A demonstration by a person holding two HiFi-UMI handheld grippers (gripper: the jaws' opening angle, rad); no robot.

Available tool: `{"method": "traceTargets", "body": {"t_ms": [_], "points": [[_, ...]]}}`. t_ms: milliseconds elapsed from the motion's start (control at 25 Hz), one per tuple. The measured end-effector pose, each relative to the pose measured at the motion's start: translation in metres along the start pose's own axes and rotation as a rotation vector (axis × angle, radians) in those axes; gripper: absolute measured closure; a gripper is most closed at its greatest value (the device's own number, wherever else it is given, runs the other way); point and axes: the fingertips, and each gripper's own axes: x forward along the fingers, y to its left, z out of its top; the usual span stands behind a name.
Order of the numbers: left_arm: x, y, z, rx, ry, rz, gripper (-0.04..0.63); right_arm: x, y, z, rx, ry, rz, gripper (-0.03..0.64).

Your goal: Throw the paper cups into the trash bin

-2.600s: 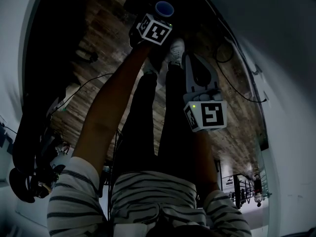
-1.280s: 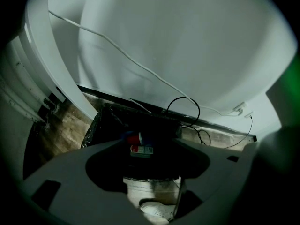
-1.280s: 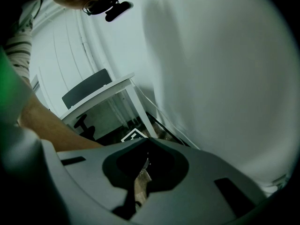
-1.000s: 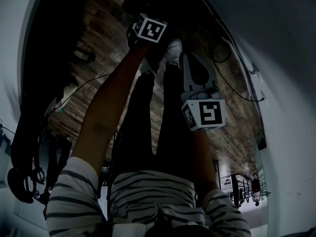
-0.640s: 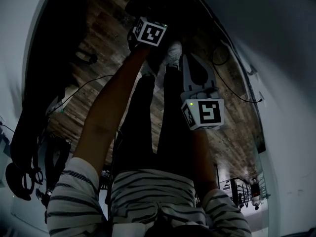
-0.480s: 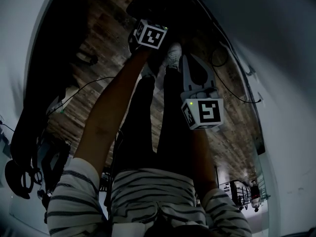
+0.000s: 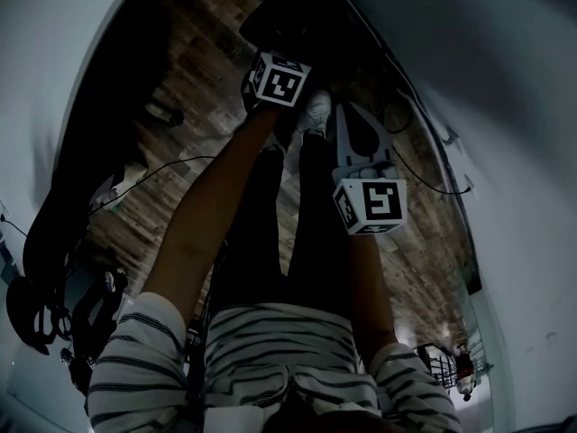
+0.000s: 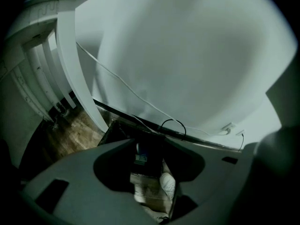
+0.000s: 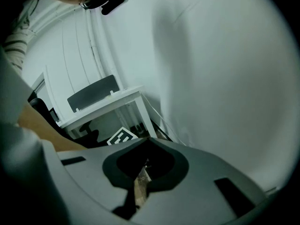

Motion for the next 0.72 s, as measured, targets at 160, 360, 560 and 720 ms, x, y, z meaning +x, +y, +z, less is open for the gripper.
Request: {"method": "traceTargets", "body": {"t_ms": [160, 360, 560, 720], "points": [[-0.018, -0.005, 0.004, -0.021, -0.026, 0.001, 0.409, -0.005, 0.005, 0.005, 0.001, -0.005, -0.001, 0.607], [-0.040, -0.009, 0.011, -0.029, -0.054, 0.011, 0.431, -0.008, 0.006, 0.012, 0.008, -0.013, -0.007, 0.607], [-0.070, -0.013, 0.020, -0.030, -0.082, 0.017, 0.463, -0.017, 0.012, 0.028, -0.003, -0.028, -0.008, 0.607], [-0.096, -0.018, 0.022, -0.037, -0.102, 0.015, 0.468, -0.028, 0.023, 0.038, -0.013, -0.031, -0.006, 0.607]]}}
